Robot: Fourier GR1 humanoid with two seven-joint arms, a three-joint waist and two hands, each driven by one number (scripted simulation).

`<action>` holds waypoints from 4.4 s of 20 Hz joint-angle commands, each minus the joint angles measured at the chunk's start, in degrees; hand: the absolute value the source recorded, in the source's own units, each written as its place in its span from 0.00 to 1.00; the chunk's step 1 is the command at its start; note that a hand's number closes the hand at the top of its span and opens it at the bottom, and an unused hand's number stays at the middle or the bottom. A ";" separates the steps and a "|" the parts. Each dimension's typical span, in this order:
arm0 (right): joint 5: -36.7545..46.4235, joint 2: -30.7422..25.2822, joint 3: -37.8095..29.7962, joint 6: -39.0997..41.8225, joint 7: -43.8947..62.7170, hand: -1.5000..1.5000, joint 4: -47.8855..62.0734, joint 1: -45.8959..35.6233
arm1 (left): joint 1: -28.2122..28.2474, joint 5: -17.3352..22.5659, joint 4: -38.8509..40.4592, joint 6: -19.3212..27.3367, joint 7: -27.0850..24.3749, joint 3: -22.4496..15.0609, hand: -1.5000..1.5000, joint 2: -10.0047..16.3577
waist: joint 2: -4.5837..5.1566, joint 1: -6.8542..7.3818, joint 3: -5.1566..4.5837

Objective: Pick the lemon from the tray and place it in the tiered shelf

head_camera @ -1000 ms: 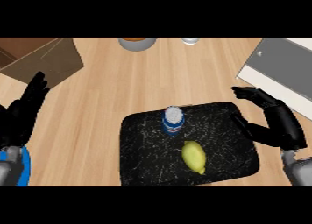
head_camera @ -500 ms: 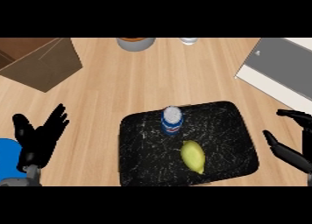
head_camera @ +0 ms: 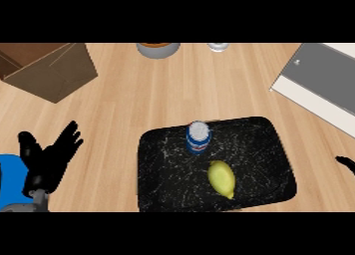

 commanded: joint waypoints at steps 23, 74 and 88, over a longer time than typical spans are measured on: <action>48.71 10.91 25.55 -18.54 59.28 0.00 -38.54 10.12 | -0.20 -2.97 -3.83 0.40 4.69 1.58 0.50 -1.52 | 0.12 0.93 -0.19; 73.07 27.94 29.40 -25.26 64.46 1.00 3.22 -15.32 | -0.77 -11.63 -3.39 -3.67 6.42 6.36 0.50 -8.85 | 0.18 1.43 -0.15; 68.36 31.07 25.42 -26.23 65.92 1.00 -6.64 -10.58 | 0.00 -10.14 -0.40 -6.83 2.99 9.28 0.50 -8.30 | 0.22 0.79 -0.21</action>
